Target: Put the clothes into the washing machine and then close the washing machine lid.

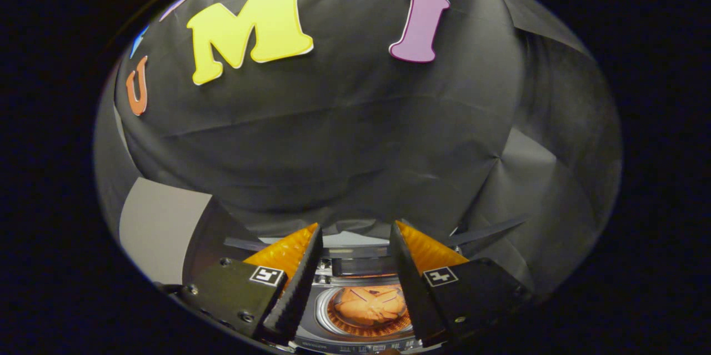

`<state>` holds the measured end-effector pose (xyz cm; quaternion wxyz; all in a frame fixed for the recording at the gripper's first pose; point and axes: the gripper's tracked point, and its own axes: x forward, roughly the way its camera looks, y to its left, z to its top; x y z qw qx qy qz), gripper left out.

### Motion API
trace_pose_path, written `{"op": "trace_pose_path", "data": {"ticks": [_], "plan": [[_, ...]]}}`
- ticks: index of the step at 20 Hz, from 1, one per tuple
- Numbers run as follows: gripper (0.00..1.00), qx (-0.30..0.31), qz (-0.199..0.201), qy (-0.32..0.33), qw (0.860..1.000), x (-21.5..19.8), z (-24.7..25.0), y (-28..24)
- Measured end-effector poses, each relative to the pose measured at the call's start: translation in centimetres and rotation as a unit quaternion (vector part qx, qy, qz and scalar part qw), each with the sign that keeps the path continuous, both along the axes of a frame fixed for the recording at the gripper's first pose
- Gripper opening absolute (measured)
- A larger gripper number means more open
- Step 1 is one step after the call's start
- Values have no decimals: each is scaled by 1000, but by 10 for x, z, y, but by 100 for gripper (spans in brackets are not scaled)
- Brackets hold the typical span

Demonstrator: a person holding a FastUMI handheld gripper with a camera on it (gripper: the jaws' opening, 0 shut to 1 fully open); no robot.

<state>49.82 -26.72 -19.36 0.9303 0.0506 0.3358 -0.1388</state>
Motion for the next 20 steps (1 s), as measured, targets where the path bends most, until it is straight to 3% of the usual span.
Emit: {"op": "trace_pose_path", "data": {"ticks": [7,14,18,20], "plan": [[77,-7,-13,-4,1000,-39,-7,11],[77,-10,-34,36,999,-97,-30,24],[78,40,-47,72,995,-136,-53,51],[78,37,-63,81,994,-154,-64,59]]}}
